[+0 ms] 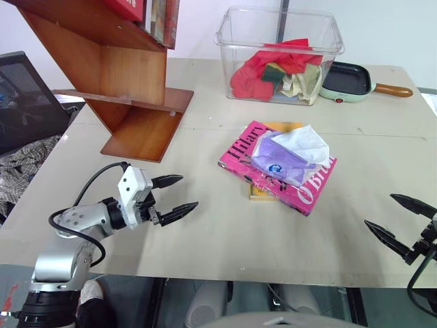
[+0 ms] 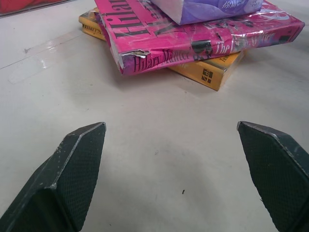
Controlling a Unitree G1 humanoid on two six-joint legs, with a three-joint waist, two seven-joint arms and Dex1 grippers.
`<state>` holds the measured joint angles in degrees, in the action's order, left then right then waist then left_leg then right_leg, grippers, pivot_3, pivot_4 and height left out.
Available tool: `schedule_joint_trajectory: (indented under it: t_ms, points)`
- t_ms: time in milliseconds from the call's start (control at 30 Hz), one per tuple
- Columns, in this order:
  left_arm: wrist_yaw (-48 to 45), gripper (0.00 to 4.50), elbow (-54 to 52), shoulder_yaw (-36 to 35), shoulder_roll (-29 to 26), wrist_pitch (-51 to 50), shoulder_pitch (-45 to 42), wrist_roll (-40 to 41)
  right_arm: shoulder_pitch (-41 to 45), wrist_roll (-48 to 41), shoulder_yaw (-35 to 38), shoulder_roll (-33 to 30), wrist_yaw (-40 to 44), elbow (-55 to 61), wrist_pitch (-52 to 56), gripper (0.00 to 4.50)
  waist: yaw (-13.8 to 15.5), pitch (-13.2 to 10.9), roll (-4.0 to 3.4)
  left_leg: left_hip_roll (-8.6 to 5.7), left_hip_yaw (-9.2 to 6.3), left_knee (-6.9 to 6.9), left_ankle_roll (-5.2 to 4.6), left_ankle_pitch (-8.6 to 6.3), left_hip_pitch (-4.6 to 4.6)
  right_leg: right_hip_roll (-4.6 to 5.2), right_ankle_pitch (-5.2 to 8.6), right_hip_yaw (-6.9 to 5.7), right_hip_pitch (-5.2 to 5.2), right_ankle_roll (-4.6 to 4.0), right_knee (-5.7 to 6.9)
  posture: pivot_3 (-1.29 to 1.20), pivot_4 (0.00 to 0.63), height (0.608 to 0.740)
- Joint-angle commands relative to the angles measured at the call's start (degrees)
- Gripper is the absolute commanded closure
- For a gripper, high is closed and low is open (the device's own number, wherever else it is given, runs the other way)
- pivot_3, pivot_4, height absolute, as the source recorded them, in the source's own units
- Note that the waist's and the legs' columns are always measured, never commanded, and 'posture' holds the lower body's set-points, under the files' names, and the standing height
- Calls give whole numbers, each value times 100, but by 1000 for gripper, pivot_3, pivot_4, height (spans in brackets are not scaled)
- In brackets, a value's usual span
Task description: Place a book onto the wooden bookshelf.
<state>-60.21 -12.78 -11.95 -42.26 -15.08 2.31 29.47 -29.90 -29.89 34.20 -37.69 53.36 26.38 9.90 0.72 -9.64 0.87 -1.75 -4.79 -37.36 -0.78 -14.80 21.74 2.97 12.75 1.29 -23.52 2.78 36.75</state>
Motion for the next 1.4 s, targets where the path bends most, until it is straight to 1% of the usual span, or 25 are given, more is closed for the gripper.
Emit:
schedule_joint_trajectory:
  t_ms: [33,133,233,300,333,400,467,567,667,733,833,900,933,967,1000,1033,1100,1167,1200,1300,1367,1400]
  points:
    - [28,0,-260,-98,2,-103,-230,277,205,12,-96,27,-268,294,36,12,0,0,0,0,0,0,0,0,0,0,0,0,0,0,0,0,150,740]
    - [235,0,-686,-201,85,-508,-579,812,745,192,-408,-92,-1008,830,558,12,-13,-2,2,1,-2,-4,0,0,0,0,0,-2,0,1,1,0,150,740]
    - [363,0,-966,-358,143,-813,-802,1322,1220,463,-756,-436,-1446,1315,1203,12,-20,0,-1,0,-1,-5,1,1,0,0,-3,0,0,0,3,0,150,740]
    - [277,0,-1204,-343,119,-736,-755,1365,1823,-17,-1045,-713,-1489,1448,1832,12,-33,0,0,0,-3,-3,1,0,2,-2,-8,-3,-3,7,3,0,150,740]
    - [130,0,-1334,-289,124,-508,-668,1250,2252,-160,-1231,-772,-1649,1466,2150,12,-43,-1,0,0,-1,-2,1,1,2,-5,-15,0,-4,17,2,0,150,740]
    - [-116,0,-1553,-199,105,-247,-455,1131,2961,-83,-1738,-841,-1860,1491,2495,12,-114,-3,1,0,2,-1,1,1,2,-5,-16,4,-5,17,-1,0,150,740]
    - [-129,0,-1658,-187,151,-150,-371,1137,3409,21,-2215,-865,-1905,1508,2732,12,-116,-4,4,-1,2,0,1,1,5,-3,-10,3,-6,5,-3,0,150,740]
    - [-58,0,-1713,-263,131,-219,-277,1216,4100,573,-3063,-623,-2329,1229,2934,12,-96,-5,6,0,-12,0,1,1,8,-5,-6,-12,-5,-1,-4,0,150,740]
    - [-44,0,-1784,-348,68,-337,-145,1322,4512,700,-3622,-465,-2298,1058,3100,12,-82,-5,6,-4,-13,-2,1,1,13,-4,-6,-13,-6,-1,-4,0,150,740]
    - [-8,0,-1870,-407,46,-418,-46,1408,4831,848,-3986,-297,-2356,791,3259,12,-126,-8,9,-4,-9,-2,1,1,11,-3,-7,-10,-6,0,-6,0,150,740]
    - [-5,0,-2070,-413,-1,-484,97,1491,5122,1206,-4459,-140,-2285,240,3213,12,-150,-8,10,-4,-9,-1,1,1,9,-3,-7,-8,-6,0,-4,0,150,740]
    - [-53,0,-2149,-451,-42,-486,214,1521,5196,1348,-4602,-120,-2207,2,3145,511,-150,-8,9,-3,-10,0,1,1,9,-4,-8,-9,-7,1,-4,0,150,740]
    - [-77,0,-2169,-496,-60,-474,269,1540,5214,1344,-4609,-132,-2119,-30,3134,693,-147,-8,9,-4,-11,0,1,1,10,-5,-8,-10,-8,2,-4,0,150,740]
    - [-94,0,-2177,-553,-79,-470,318,1570,5237,1317,-4583,-133,-2064,-37,3156,1206,-141,-8,9,-3,-11,1,1,1,9,-4,-9,-10,-7,3,-4,0,150,740]
    - [-105,0,-2186,-591,-94,-462,353,1591,5251,1293,-4555,-140,-2010,-33,3174,1520,-137,-8,9,-3,-13,0,1,1,9,-5,-9,-11,-7,4,-4,0,150,740]
    - [-97,0,-2212,-615,-105,-467,376,1618,5260,1278,-4533,-157,-1949,-18,3177,2138,-133,-8,9,-4,-13,0,1,1,9,-4,-9,-12,-7,3,-4,0,150,740]
    - [-42,0,-2290,-604,-113,-503,375,1661,5255,1249,-4448,-168,-1884,30,3187,3007,-133,-8,9,-4,-14,-2,1,1,9,-4,-8,-13,-6,1,-4,0,150,740]
    - [62,0,-2408,-522,-111,-586,284,1741,5215,962,-4006,-162,-1860,186,3349,4038,-127,-8,9,-4,-14,-2,1,1,10,-4,-8,-13,-5,1,-4,0,150,740]
    - [136,0,-2471,-464,-108,-648,202,1795,5174,841,-3666,-195,-1898,221,3450,4464,-123,-8,9,-4,-15,-3,0,1,10,-4,-8,-14,-6,2,-3,0,150,740]
    - [430,0,-2612,-251,-44,-866,-183,1991,4958,751,-2540,-516,-2019,56,3654,4464,-97,-9,8,-7,-19,-3,0,1,15,-3,-17,-17,-6,16,-4,0,150,740]
    - [634,0,-2637,-113,14,-1016,-454,2123,4815,919,-2099,-710,-2151,-179,3622,4464,-44,-10,7,-9,-18,-3,0,1,17,-1,-17,-18,-6,17,-5,0,150,740]
    - [729,0,-2649,-26,38,-1094,-603,2171,4754,1058,-1998,-822,-2219,-347,3545,4464,-42,-10,7,-9,-16,-3,0,1,16,-2,-17,-17,-6,17,-5,0,150,740]
